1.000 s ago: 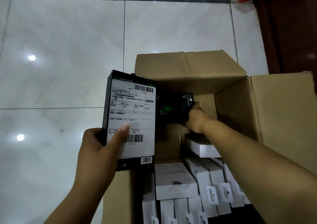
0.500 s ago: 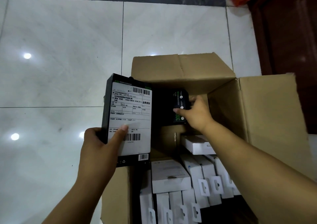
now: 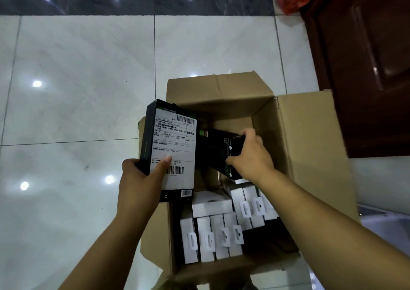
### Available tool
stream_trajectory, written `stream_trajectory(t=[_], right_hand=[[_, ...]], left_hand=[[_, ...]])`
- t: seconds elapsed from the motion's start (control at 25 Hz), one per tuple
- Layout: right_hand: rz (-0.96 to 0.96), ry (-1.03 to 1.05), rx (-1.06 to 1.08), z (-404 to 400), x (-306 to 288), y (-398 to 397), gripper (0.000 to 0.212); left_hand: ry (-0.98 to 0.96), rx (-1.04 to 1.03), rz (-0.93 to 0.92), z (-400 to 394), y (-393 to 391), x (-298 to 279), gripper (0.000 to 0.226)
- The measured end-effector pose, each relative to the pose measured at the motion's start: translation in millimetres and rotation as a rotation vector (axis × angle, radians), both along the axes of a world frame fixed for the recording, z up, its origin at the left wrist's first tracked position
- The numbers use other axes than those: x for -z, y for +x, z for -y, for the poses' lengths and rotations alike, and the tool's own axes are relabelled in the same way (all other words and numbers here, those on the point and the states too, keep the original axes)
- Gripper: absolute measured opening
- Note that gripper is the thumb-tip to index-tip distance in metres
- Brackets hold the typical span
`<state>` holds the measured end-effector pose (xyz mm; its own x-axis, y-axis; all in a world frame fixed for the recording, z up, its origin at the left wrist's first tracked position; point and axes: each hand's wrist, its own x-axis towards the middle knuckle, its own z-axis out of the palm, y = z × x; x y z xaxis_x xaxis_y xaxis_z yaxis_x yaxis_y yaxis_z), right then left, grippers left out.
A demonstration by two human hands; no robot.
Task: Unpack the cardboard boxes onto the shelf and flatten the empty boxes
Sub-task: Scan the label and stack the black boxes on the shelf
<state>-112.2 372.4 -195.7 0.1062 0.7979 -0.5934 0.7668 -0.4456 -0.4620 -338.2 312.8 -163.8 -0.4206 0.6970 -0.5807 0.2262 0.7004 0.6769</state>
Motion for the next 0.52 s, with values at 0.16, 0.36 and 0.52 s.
stream_trajectory(t=[0.16,0.36,0.52], right_hand=[[-0.152,0.092,0.304,38,-34,22,0.061],[-0.388,0.193,0.597,80,-87,55,0.063],[-0.545,0.291,0.764,93,-138,67,0.062]], left_hand=[[0.045,-0.002,0.027,11,19,-31,0.054],[0.075,-0.011,0.093,26,50,-79,0.043],[0.084,-0.021,0.134,31,65,-111,0.037]])
